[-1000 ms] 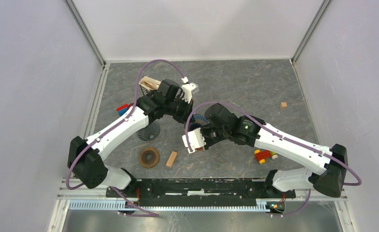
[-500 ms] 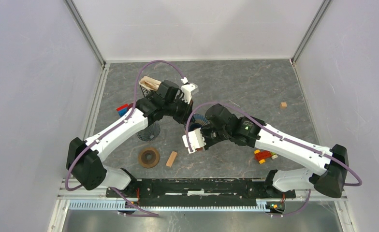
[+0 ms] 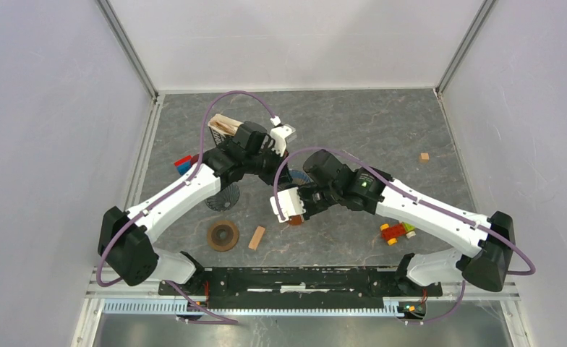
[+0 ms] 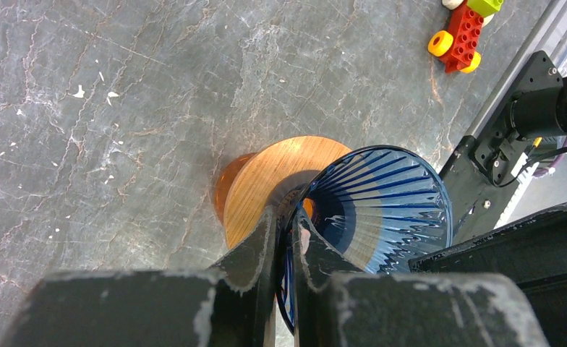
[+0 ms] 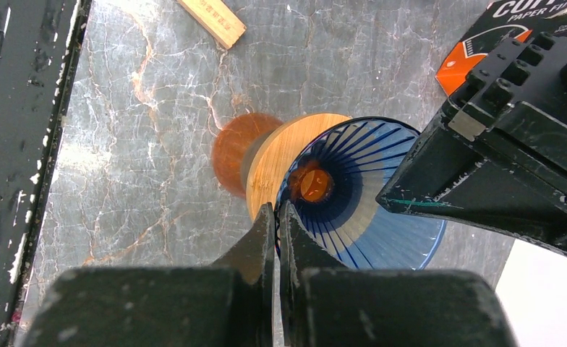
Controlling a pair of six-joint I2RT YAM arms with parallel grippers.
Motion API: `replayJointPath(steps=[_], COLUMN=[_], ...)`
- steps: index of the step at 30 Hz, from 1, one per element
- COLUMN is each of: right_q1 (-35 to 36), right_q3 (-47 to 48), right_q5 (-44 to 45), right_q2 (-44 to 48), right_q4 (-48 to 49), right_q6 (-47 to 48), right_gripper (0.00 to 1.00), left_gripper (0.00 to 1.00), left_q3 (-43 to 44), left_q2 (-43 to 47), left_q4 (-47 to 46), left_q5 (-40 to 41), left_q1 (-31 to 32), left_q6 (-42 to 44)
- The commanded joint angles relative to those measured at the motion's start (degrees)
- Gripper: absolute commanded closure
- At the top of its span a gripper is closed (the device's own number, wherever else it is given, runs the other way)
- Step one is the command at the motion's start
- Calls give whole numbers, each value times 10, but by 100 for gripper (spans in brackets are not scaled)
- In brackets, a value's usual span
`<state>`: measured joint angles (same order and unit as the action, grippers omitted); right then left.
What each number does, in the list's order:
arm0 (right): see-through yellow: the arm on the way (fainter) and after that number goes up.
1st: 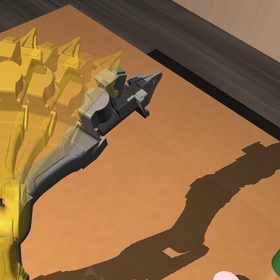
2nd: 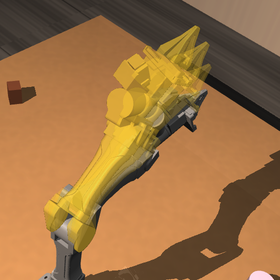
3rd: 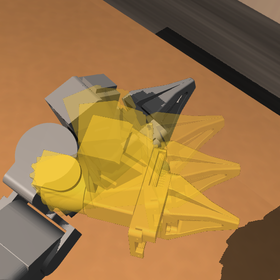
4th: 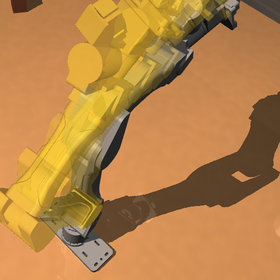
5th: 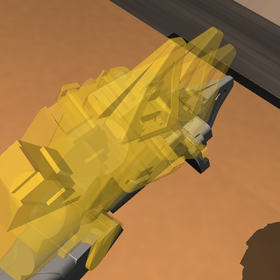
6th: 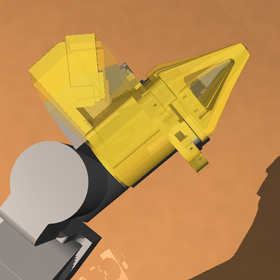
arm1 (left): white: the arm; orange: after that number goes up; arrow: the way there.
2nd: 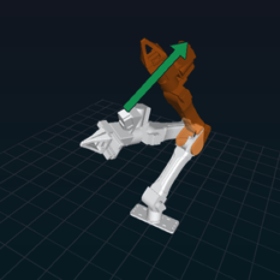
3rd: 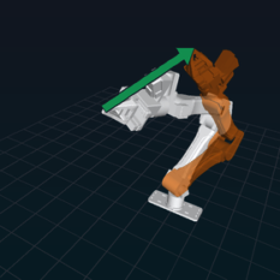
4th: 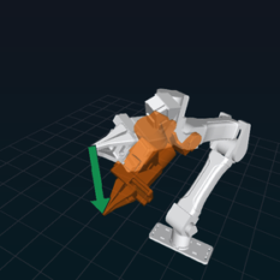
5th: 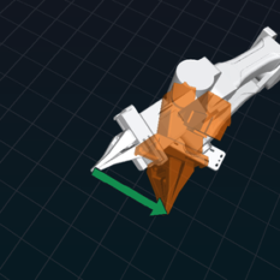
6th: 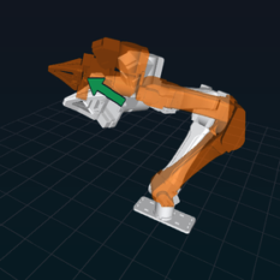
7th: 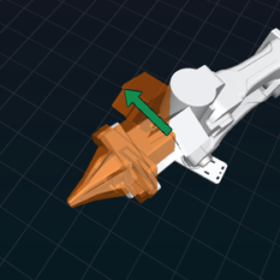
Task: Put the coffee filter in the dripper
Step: Place the coffee dripper in the dripper holder.
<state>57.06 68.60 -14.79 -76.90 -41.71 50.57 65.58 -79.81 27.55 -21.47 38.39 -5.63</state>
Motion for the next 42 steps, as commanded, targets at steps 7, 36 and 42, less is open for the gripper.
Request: replayJointPath(steps=[7,36,42], right_q1=[-7,-12,-13], right_q3=[-21,41,59], right_q5=[-1,43,43], right_q2=[-79,-60,-52], right_q4=[-28,-57,-63], right_q6=[-14,-21,-23], right_gripper=[100,64,57], left_gripper=[98,95,98], left_q3=[-56,-11,-7], left_q2=[-33,-30,-22], left_q4=[25,46,54], left_q5=[7,13,25], left_q1=[24,24,24], left_q6=[34,35,40])
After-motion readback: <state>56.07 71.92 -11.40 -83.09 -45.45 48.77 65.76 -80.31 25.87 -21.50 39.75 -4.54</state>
